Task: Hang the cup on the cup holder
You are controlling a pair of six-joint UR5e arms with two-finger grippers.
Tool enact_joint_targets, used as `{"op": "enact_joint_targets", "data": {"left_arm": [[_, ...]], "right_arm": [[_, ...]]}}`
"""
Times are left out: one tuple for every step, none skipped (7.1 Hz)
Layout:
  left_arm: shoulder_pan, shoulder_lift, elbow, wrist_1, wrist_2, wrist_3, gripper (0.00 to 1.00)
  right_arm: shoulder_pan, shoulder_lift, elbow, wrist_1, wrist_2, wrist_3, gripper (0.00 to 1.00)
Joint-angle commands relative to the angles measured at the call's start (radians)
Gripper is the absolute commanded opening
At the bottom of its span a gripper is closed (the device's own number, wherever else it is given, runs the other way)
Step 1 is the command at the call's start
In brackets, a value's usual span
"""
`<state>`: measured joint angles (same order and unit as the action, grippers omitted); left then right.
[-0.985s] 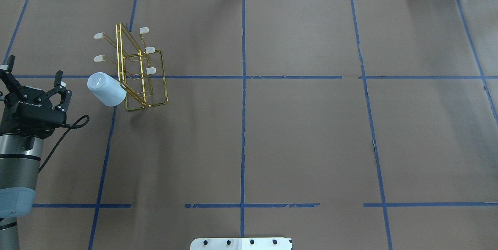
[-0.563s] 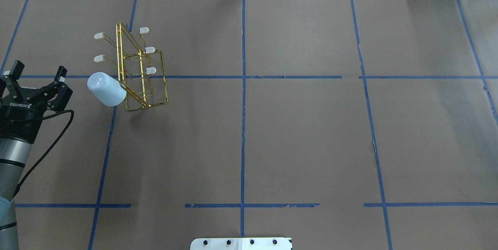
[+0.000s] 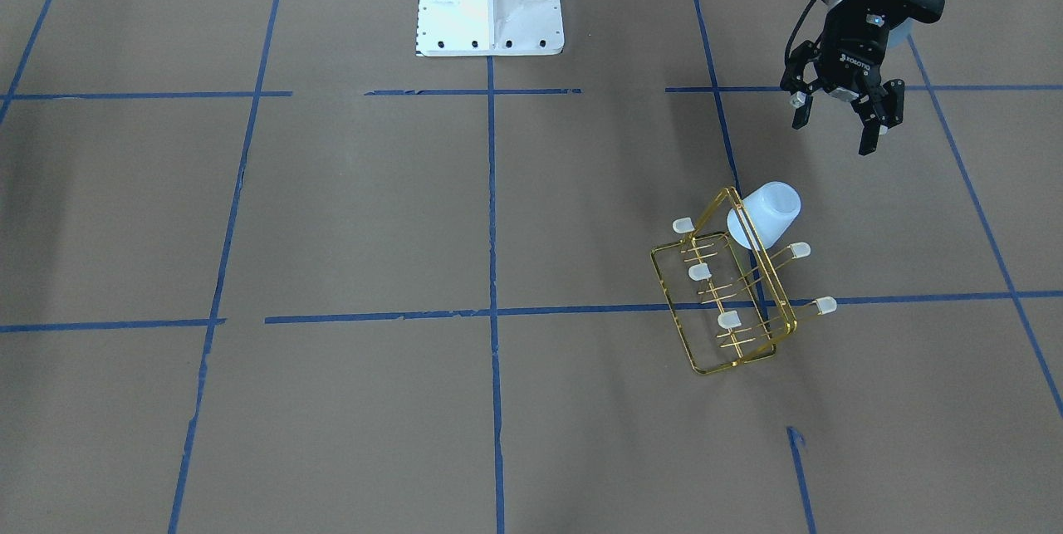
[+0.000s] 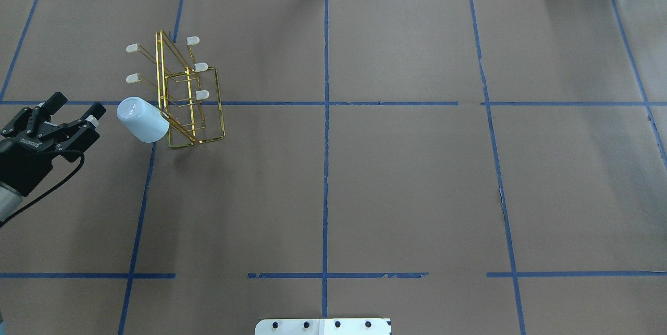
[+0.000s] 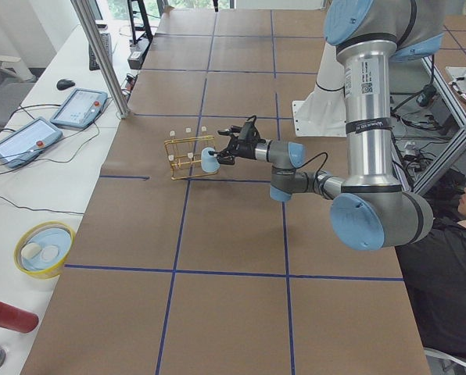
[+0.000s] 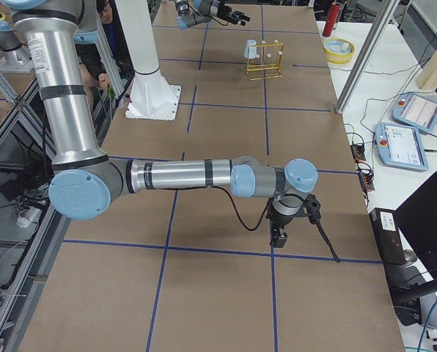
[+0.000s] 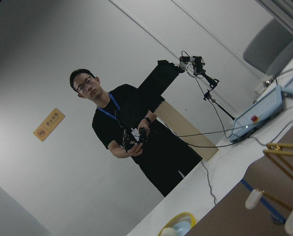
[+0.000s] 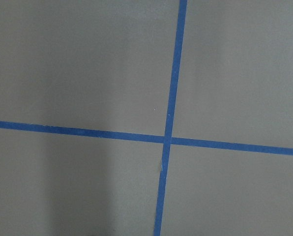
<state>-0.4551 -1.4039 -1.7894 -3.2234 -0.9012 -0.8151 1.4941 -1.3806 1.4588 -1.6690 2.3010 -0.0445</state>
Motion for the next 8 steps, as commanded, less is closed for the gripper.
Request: {"op": "enact_joint_targets", "data": {"left_arm": [[-0.228, 0.002, -0.002, 0.11, -0.433, -0.004, 1.0], [-0.322, 0.0, -0.001, 0.181, -0.596, 0.002, 1.0], [-0.392, -0.003, 0.004, 0.262, -0.752, 0.007, 1.0], [-0.433, -0.003, 0.008, 0.322, -0.877, 0.011, 1.0], [-0.471, -0.001, 0.01, 0.405, -0.984, 0.014, 1.0], [-0.502, -0.003, 0.008, 0.495, -1.071, 0.069, 1.0], [-0.546, -0.015, 0.008, 0.643, -1.152, 0.089, 1.0], [-0.601, -0.03, 0.008, 0.771, -1.224, 0.102, 1.0]], "right_arm": [[0.0, 0.0, 0.0, 0.0, 0.0, 0.0, 1.0], [0.0, 0.0, 0.0, 0.0, 0.0, 0.0, 1.0], [0.0, 0.0, 0.0, 0.0, 0.0, 0.0, 1.0], [0.0, 0.0, 0.0, 0.0, 0.0, 0.0, 1.0], [0.0, 0.0, 0.0, 0.0, 0.0, 0.0, 1.0], [0.0, 0.0, 0.0, 0.0, 0.0, 0.0, 1.0], [0.0, 0.0, 0.0, 0.0, 0.0, 0.001, 1.0], [0.0, 0.0, 0.0, 0.0, 0.0, 0.0, 1.0]]}}
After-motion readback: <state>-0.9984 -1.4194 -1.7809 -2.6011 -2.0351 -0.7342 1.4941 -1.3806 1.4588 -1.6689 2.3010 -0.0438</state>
